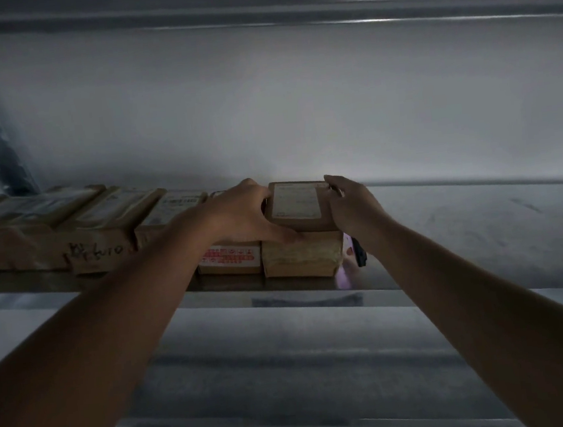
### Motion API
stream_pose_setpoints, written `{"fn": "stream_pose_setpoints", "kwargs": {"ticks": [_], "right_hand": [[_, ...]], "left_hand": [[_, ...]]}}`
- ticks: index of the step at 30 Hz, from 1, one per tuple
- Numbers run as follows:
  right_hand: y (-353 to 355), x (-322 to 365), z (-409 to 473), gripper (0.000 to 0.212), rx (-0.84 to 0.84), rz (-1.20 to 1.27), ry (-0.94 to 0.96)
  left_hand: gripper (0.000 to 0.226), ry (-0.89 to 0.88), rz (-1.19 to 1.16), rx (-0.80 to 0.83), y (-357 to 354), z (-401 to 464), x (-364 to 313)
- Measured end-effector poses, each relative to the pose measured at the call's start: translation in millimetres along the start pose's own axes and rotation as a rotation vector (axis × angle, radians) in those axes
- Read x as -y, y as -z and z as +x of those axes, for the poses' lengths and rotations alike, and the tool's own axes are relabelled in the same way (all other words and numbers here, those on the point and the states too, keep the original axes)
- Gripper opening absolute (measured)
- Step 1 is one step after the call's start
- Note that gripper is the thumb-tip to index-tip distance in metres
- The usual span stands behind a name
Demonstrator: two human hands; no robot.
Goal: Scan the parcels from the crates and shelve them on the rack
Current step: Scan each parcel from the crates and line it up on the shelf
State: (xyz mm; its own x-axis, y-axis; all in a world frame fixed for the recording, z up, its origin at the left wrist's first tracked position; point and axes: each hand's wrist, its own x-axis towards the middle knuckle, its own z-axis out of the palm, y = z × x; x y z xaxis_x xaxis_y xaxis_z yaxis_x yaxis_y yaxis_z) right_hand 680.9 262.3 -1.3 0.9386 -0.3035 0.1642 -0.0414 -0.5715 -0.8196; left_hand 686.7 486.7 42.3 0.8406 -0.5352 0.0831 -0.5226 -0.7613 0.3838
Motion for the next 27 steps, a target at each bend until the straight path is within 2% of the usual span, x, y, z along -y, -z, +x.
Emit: {"fn": "stream_pose_setpoints", "kwargs": {"ticks": [3,5,10,14,20,24,27], "right_hand": [[5.0,5.5,-4.0,0.053,-0.032,-0.023,0.040],[7.4,7.5,-8.4,0.052,-0.071,-0.057,0.099],[21.3,16.4,-34.3,0.048,-0.143,-0.100,0.119],[43.0,22.1,-63.0,0.050,-0.157,-0.153,0.119],[89.9,7.3,-110.4,0.049,-0.160,-0.342,0.081],[129.4,-7.5,-144.3,0.047,-0.144,-0.552,0.022],[163.1,-22.4,-173.3,0.046,-0.171,-0.657,-0.019]], "left_hand": [[0.096,0.041,0.130,-0.001,1.1,-3.1,-1.6],[0.102,0.049,0.143,0.013,1.9,-6.4,-3.6],[0.091,-0.002,0.065,-0.006,1.9,-11.1,-13.7],[0.092,-0.040,0.137,-0.038,-1.0,-10.5,-32.1],[0.063,-0.175,0.171,-0.068,-17.0,-3.2,-70.8],[0.072,-0.260,0.195,-0.077,-38.1,2.3,-112.8],[0.073,-0.323,0.213,-0.026,-56.2,0.3,-153.9]]}}
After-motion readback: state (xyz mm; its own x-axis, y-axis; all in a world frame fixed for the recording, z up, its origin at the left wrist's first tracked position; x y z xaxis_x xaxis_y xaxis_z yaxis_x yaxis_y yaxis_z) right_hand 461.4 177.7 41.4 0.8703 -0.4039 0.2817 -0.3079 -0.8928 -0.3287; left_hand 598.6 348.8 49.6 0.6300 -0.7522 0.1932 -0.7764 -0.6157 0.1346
